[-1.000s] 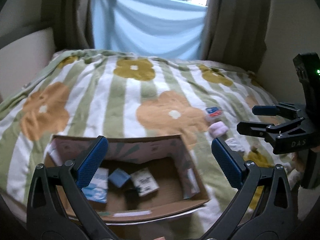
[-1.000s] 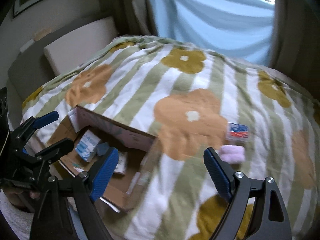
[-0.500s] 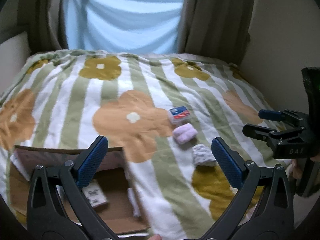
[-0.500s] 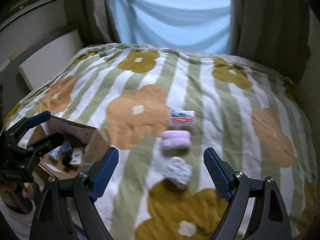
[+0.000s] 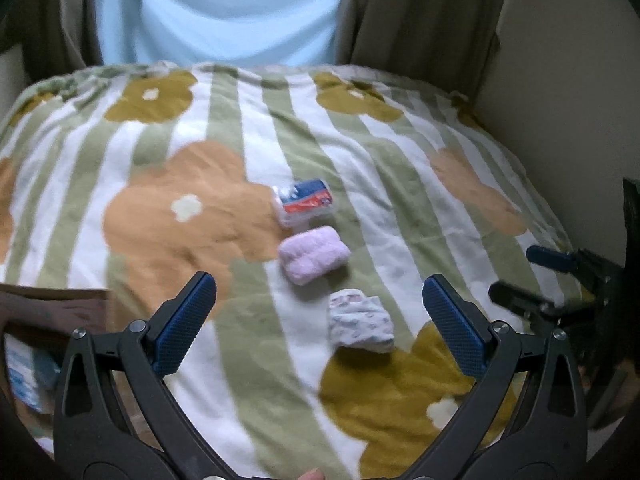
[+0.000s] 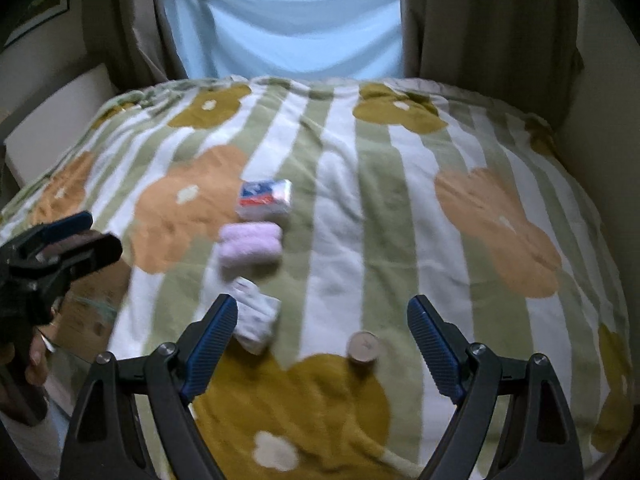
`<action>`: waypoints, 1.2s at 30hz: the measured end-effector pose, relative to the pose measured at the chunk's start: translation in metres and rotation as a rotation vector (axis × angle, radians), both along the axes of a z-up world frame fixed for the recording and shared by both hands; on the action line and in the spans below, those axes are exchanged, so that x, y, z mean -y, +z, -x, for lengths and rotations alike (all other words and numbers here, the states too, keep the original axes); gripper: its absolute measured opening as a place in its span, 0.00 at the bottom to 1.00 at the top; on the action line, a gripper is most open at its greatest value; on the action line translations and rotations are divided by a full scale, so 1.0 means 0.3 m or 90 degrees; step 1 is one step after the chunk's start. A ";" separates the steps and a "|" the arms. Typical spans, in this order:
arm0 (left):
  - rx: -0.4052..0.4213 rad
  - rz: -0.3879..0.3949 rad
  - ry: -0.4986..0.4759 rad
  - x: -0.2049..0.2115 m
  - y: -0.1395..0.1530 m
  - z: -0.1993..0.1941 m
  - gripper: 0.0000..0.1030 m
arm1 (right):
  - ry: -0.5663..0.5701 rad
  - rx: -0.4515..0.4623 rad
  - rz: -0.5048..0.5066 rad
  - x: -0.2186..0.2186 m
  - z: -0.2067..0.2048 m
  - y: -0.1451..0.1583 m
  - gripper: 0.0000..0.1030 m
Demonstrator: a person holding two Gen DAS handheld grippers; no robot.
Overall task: Organize objects
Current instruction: 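Grasp the pink fuzzy towel with the left gripper while the right gripper grasps the beige lid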
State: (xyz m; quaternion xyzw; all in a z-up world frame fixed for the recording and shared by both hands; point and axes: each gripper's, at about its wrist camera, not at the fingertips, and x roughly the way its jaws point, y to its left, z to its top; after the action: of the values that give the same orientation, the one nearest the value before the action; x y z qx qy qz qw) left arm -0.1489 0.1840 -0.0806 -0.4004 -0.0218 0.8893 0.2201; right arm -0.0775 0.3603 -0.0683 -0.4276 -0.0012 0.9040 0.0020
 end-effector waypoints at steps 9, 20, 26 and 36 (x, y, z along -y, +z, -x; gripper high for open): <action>0.055 0.010 0.026 -0.144 -0.183 0.140 1.00 | -0.029 0.015 0.038 -0.109 0.008 -0.184 0.82; 0.072 0.038 0.049 -0.217 -0.329 0.261 1.00 | -0.044 0.036 0.019 -0.158 0.027 -0.344 0.82; 0.079 0.055 0.063 -0.257 -0.385 0.308 1.00 | -0.030 0.044 -0.010 -0.145 0.026 -0.402 0.74; 0.074 0.071 0.081 -0.268 -0.428 0.352 0.90 | -0.023 0.052 -0.004 -0.153 0.051 -0.454 0.55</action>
State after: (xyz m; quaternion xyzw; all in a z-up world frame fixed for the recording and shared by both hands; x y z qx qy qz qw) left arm -0.2546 0.2644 -0.2091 -0.4607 -0.0104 0.8766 0.1389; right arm -0.0927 0.4063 -0.2046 -0.4640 0.0036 0.8856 0.0200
